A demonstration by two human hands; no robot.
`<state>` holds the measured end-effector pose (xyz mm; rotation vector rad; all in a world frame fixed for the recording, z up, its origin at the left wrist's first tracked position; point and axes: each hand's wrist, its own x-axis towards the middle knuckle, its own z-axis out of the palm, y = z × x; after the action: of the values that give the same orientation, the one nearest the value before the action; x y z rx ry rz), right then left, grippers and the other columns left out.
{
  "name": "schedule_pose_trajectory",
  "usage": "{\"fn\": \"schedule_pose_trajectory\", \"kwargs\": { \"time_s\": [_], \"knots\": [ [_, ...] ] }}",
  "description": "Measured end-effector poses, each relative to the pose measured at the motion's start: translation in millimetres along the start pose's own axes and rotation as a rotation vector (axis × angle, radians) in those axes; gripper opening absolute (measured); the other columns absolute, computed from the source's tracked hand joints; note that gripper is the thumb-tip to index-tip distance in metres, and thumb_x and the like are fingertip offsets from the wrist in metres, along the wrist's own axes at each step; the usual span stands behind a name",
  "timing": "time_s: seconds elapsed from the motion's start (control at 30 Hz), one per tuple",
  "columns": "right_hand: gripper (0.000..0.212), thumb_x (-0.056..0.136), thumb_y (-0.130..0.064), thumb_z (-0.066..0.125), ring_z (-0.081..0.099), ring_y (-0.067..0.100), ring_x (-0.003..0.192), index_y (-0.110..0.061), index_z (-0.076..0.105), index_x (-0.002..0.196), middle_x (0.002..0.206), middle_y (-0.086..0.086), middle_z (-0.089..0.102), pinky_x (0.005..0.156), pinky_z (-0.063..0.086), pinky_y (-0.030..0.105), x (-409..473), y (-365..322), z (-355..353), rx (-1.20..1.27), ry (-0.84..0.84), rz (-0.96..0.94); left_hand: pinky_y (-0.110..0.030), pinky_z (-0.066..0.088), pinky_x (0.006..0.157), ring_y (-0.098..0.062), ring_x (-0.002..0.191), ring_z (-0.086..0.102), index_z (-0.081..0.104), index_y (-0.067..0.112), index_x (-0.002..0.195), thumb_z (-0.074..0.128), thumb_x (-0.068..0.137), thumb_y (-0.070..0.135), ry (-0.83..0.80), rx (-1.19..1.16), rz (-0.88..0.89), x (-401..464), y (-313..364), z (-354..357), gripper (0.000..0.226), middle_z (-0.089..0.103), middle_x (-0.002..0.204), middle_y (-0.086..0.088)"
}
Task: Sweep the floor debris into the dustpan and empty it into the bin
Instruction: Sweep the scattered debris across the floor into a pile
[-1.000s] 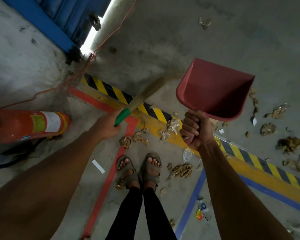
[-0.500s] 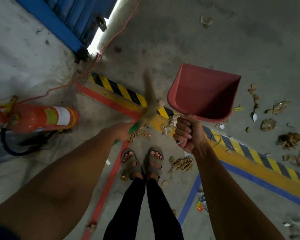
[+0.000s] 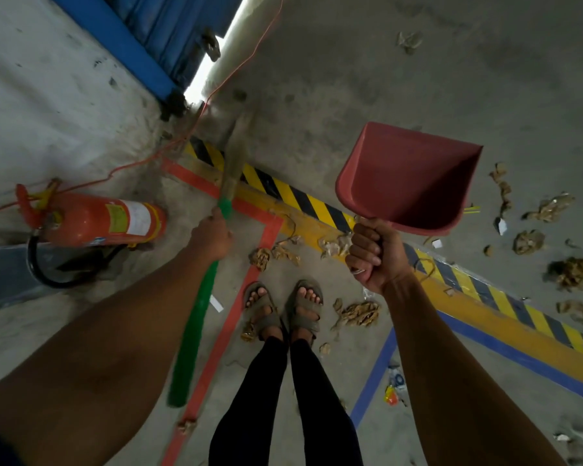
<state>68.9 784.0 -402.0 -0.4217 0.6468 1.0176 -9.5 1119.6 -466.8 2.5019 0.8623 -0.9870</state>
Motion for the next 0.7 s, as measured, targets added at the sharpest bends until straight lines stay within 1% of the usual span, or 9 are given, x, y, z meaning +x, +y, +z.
{"fn": "schedule_pose_trajectory", "kwargs": {
  "time_s": [0.07,0.1,0.17,0.27,0.37,0.47,0.53,0.6,0.7],
  "knots": [
    [0.042,0.103,-0.021,0.040,0.020,0.007,0.029,-0.025,0.026,0.064,0.045,-0.008,0.018,0.036,0.012,0.023,3.3,6.6,-3.4,-0.004,-0.009,0.013,-0.046,0.048,0.099,-0.043,0.125,0.056,0.021,0.009,0.159,0.053,0.103,0.023,-0.066,-0.005,-0.105,-0.5,5.7,12.5,0.067,0.052,0.140,-0.024],
    [0.041,0.102,-0.021,0.041,0.016,0.008,0.030,-0.025,0.026,0.064,0.046,-0.008,0.018,0.037,0.010,0.024,4.7,10.2,-5.7,-0.012,-0.012,0.021,-0.043,0.049,0.098,-0.042,0.125,0.057,0.023,0.010,0.159,0.054,0.102,0.021,-0.116,0.008,-0.109,-2.0,7.0,19.9,0.066,0.052,0.141,-0.024],
    [0.041,0.101,-0.021,0.042,0.012,0.008,0.033,-0.025,0.025,0.064,0.046,-0.008,0.017,0.039,0.007,0.025,6.4,17.2,-9.3,-0.023,-0.024,0.043,-0.041,0.051,0.099,-0.040,0.123,0.059,0.028,0.013,0.159,0.057,0.100,0.019,-0.236,0.046,-0.013,-7.7,7.9,34.5,0.066,0.054,0.142,-0.023],
    [0.040,0.101,-0.022,0.041,0.012,0.008,0.033,-0.025,0.025,0.065,0.045,-0.008,0.018,0.040,0.007,0.025,5.6,24.6,-11.1,-0.019,-0.019,0.074,-0.041,0.054,0.095,-0.035,0.115,0.063,0.031,0.027,0.161,0.064,0.096,0.022,-0.422,0.026,0.210,-21.0,2.3,48.4,0.072,0.059,0.139,-0.018],
    [0.040,0.102,-0.022,0.040,0.012,0.008,0.033,-0.025,0.025,0.066,0.045,-0.008,0.018,0.040,0.006,0.025,3.6,28.5,-8.9,-0.037,-0.001,0.075,-0.041,0.054,0.098,-0.028,0.116,0.065,0.032,0.039,0.159,0.071,0.093,0.023,-0.493,-0.052,0.326,-33.1,-15.3,51.3,0.079,0.059,0.144,-0.011],
    [0.040,0.102,-0.022,0.041,0.012,0.008,0.033,-0.025,0.027,0.064,0.046,-0.008,0.017,0.041,0.005,0.026,3.6,30.1,-0.3,-0.054,0.014,0.083,-0.038,0.056,0.096,-0.023,0.114,0.066,0.035,0.041,0.157,0.072,0.092,0.019,-0.352,-0.209,0.336,-47.9,-36.8,43.9,0.078,0.064,0.139,-0.008],
    [0.042,0.102,-0.022,0.040,0.015,0.007,0.031,-0.024,0.032,0.062,0.045,-0.008,0.017,0.040,0.006,0.026,6.0,30.4,5.1,-0.064,0.008,0.092,-0.038,0.055,0.093,-0.028,0.113,0.066,0.031,0.036,0.160,0.067,0.095,0.019,-0.203,-0.240,0.286,-53.1,-48.1,39.1,0.076,0.065,0.135,-0.012],
    [0.042,0.102,-0.022,0.040,0.018,0.007,0.030,-0.023,0.033,0.061,0.046,-0.008,0.018,0.040,0.007,0.025,11.0,31.5,10.3,-0.075,-0.012,0.097,-0.041,0.051,0.096,-0.037,0.119,0.062,0.026,0.027,0.163,0.062,0.099,0.021,-0.059,-0.209,0.177,-50.7,-57.1,36.1,0.074,0.062,0.138,-0.017],
    [0.041,0.101,-0.022,0.041,0.018,0.007,0.030,-0.023,0.034,0.061,0.046,-0.008,0.018,0.038,0.009,0.024,20.1,35.8,17.0,-0.090,-0.032,0.111,-0.049,0.046,0.107,-0.042,0.130,0.054,0.022,0.017,0.163,0.058,0.100,0.022,0.091,-0.208,-0.032,-36.8,-64.1,34.2,0.073,0.053,0.147,-0.020]
  ]
}}
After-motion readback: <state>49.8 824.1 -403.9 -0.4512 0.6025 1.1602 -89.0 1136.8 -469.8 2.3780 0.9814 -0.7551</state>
